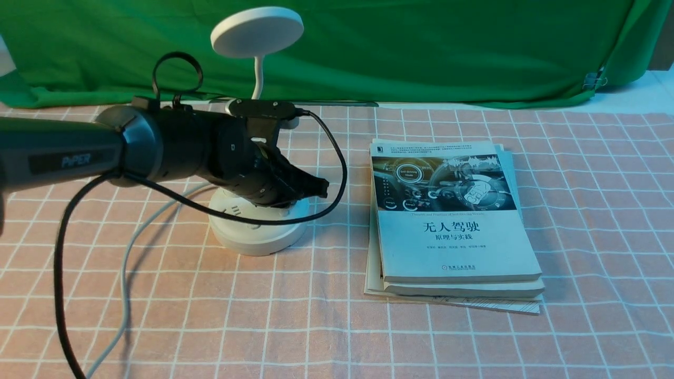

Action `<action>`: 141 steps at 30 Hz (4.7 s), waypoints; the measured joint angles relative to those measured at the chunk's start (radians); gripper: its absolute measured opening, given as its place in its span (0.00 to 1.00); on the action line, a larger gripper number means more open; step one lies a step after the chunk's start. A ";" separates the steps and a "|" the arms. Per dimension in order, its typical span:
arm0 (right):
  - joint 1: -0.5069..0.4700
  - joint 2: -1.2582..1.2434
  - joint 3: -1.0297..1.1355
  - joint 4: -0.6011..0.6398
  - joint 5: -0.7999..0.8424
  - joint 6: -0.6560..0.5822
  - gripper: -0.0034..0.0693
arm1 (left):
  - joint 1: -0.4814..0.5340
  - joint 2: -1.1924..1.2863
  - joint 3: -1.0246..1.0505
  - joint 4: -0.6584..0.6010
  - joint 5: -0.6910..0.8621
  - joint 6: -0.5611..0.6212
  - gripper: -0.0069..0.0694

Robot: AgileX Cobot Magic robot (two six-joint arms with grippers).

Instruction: Turn on the table lamp on the pink coffee tablecloth with your hand.

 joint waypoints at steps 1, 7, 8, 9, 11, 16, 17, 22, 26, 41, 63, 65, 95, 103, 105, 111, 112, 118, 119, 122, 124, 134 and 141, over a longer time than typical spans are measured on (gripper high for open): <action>0.000 0.000 0.000 0.000 0.000 0.000 0.37 | 0.000 -0.012 0.007 0.000 0.012 0.000 0.12; 0.000 0.000 0.000 0.000 0.000 0.000 0.37 | 0.000 -0.098 0.019 0.000 0.027 0.000 0.12; 0.000 0.000 0.000 0.000 0.000 0.000 0.37 | 0.000 -0.104 0.019 0.000 0.030 0.000 0.12; 0.000 0.000 0.000 0.000 0.000 0.000 0.37 | 0.000 -0.104 0.020 0.000 0.031 0.000 0.12; 0.000 0.000 0.000 0.000 0.000 0.000 0.37 | 0.000 -0.094 0.029 0.000 0.033 0.000 0.12; 0.000 0.000 0.000 0.000 0.000 0.000 0.37 | 0.000 -0.057 0.070 -0.005 0.032 0.000 0.12; 0.000 0.000 0.000 0.000 0.000 0.000 0.37 | 0.000 -0.056 0.073 -0.007 0.026 0.000 0.12; 0.000 0.000 0.000 0.000 0.000 0.000 0.37 | 0.000 -0.054 0.095 -0.015 -0.022 0.000 0.12; 0.000 0.000 0.000 0.000 0.000 0.000 0.37 | 0.000 -0.057 0.100 -0.025 -0.034 0.000 0.12; 0.000 0.000 0.000 0.000 0.000 0.000 0.37 | 0.000 -0.060 0.113 -0.065 -0.064 -0.020 0.12; 0.000 0.000 0.000 0.000 0.000 0.000 0.37 | 0.000 0.009 0.077 -0.071 -0.043 -0.039 0.12; 0.000 0.000 0.000 0.000 0.000 0.000 0.37 | 0.000 0.010 0.074 -0.071 -0.041 -0.039 0.12; 0.000 0.000 0.000 0.000 0.000 0.000 0.37 | 0.000 -1.074 0.710 -0.124 0.079 0.049 0.12; 0.000 0.000 0.000 0.000 0.000 0.000 0.37 | 0.000 -1.538 0.783 -0.065 0.071 0.058 0.12; 0.000 0.000 0.000 0.000 0.000 0.000 0.37 | 0.000 -1.603 0.788 -0.086 0.071 0.058 0.12; 0.000 0.000 0.000 0.000 0.000 0.000 0.37 | 0.000 -1.714 0.789 -0.118 0.071 0.058 0.12; 0.000 0.000 0.000 0.000 0.000 0.000 0.37 | 0.000 -1.724 0.789 -0.088 0.072 0.058 0.12; 0.000 0.000 0.000 0.000 0.000 0.000 0.37 | 0.002 -1.743 0.830 0.108 0.051 0.058 0.12; 0.000 0.000 0.000 0.000 0.000 0.000 0.37 | 0.005 -1.748 0.835 0.113 0.038 0.058 0.12; 0.000 0.000 0.000 0.000 0.000 0.000 0.37 | 0.082 -1.802 0.946 0.159 -0.148 0.058 0.12; 0.000 0.000 0.000 0.000 0.000 0.000 0.37 | 0.164 -1.852 1.040 0.158 -0.318 0.058 0.12; 0.000 0.000 0.000 0.000 0.000 0.000 0.37 | 0.387 -1.972 1.285 0.160 -0.366 0.000 0.12; 0.000 0.000 0.000 0.000 0.001 0.000 0.37 | 0.391 -1.972 1.290 0.091 -0.019 0.051 0.12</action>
